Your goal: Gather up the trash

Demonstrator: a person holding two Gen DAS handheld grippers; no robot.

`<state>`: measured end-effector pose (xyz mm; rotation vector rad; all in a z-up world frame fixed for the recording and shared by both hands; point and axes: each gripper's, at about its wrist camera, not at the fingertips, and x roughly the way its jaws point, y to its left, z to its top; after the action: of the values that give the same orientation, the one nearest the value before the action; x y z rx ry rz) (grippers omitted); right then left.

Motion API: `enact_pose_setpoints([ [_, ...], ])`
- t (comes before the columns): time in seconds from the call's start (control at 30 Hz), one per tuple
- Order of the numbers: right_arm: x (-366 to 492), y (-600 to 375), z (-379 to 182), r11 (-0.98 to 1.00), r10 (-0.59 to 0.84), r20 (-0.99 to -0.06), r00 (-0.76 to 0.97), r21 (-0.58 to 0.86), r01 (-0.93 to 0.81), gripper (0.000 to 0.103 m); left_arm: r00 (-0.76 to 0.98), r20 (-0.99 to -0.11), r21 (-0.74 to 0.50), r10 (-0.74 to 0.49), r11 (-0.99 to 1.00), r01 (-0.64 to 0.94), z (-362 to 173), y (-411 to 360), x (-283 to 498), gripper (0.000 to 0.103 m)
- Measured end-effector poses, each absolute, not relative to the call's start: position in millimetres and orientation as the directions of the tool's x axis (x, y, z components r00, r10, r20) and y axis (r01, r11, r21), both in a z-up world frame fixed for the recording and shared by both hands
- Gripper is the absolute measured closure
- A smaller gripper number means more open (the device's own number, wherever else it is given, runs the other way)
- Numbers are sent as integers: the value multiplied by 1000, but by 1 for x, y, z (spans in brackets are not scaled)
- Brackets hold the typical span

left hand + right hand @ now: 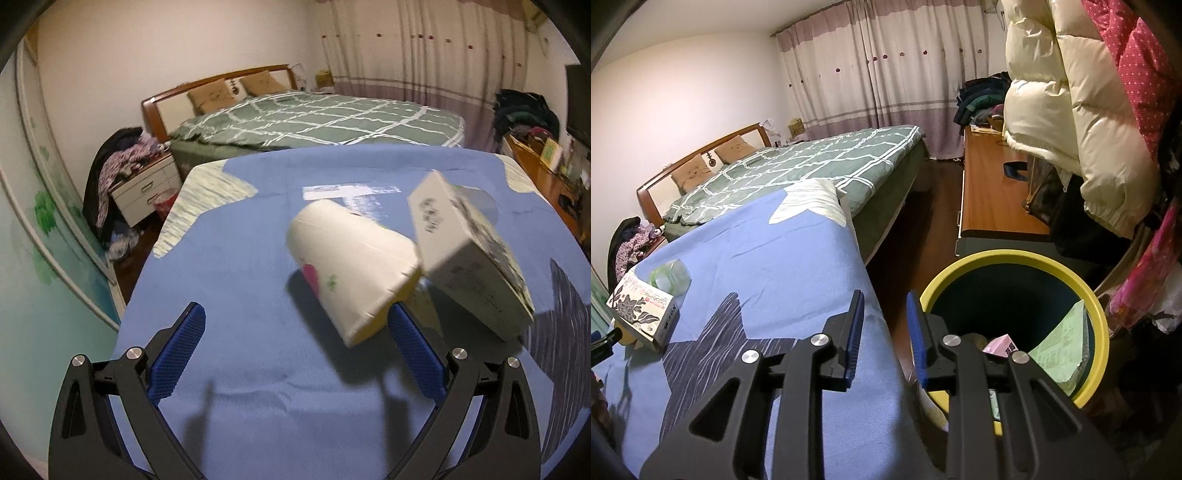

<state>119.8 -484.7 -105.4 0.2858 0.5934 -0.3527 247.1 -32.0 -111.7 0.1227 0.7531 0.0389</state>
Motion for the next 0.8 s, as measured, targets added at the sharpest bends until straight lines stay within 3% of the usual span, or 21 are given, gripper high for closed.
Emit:
enact_pose_setpoints([
  [0.4,126,-478,-108,907,-236,-602,763,146,395,79,692,-675,97,255,961,-259,-94,71,264,5],
  [0.57,128,-473,-108,911,-234,-608,759,136,389,79,739,-664,35,114,992,-122,-76,65,258,5],
  [0.7,129,-472,-108,914,-238,-608,758,125,387,79,678,-730,-110,-87,994,10,-71,53,276,5],
  [0.8,129,-473,-108,911,-233,-611,757,135,390,77,626,-763,-164,-164,985,58,-72,41,290,5],
])
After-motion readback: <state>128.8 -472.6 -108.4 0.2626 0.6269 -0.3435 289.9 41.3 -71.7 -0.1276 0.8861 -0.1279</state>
